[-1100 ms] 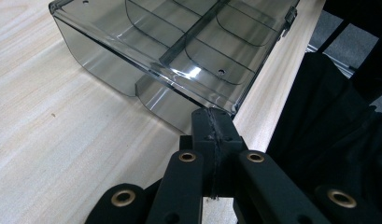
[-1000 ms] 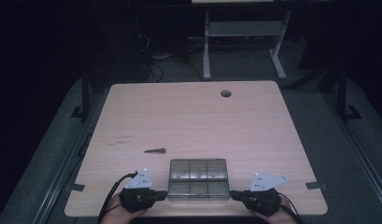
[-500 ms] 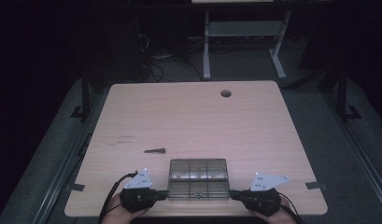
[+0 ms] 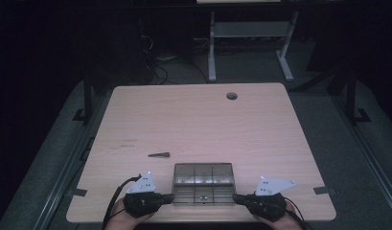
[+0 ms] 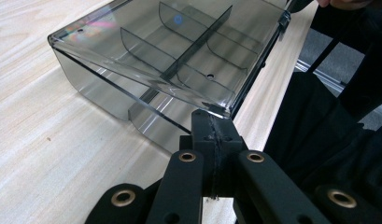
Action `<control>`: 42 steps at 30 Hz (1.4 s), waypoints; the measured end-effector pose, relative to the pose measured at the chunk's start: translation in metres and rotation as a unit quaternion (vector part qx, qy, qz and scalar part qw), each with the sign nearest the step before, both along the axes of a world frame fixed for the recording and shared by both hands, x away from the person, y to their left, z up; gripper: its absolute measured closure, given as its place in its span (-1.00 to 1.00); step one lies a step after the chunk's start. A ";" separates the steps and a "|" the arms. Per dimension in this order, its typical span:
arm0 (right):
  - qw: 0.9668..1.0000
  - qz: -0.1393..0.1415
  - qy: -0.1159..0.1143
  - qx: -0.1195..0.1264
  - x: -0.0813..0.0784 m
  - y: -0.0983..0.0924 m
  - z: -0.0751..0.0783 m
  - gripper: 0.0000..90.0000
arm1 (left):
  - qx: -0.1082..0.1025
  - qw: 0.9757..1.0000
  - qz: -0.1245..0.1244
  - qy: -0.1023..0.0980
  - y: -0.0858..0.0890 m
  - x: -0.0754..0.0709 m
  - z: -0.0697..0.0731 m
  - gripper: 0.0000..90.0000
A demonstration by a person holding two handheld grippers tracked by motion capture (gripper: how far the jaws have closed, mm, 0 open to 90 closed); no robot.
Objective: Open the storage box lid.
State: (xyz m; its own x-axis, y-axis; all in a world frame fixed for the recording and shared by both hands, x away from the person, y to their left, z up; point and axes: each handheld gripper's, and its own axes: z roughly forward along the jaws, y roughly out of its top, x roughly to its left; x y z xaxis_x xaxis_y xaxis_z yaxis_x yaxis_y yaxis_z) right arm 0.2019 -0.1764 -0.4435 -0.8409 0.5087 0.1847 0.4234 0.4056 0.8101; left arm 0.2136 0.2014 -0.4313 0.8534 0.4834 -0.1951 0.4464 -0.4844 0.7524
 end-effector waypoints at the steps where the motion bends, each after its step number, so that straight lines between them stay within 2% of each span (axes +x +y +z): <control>1: 1.000 -0.001 0.000 0.000 0.000 0.000 0.000 1.00 | 0.001 1.000 -0.001 -0.001 0.000 0.000 0.000 1.00; 17: 1.000 0.002 -0.001 -0.002 0.002 0.004 -0.003 1.00 | -0.006 1.000 0.001 -0.001 -0.002 0.000 0.001 1.00; 24: 1.000 0.002 -0.003 -0.001 0.002 0.004 -0.003 1.00 | -0.023 1.000 0.008 -0.001 -0.001 0.001 0.004 1.00; 42: 1.000 0.003 -0.002 0.001 0.002 0.004 -0.004 1.00 | -0.037 0.999 0.008 -0.016 -0.001 0.009 0.018 1.00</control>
State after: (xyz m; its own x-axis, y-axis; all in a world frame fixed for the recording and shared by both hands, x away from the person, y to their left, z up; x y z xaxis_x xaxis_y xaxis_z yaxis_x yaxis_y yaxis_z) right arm 0.2042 -0.1728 -0.4472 -0.8447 0.5030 0.1830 0.4179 0.4062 0.8126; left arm 0.2224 0.2005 -0.4136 0.8522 0.4818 -0.2038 0.4285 -0.4195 0.8003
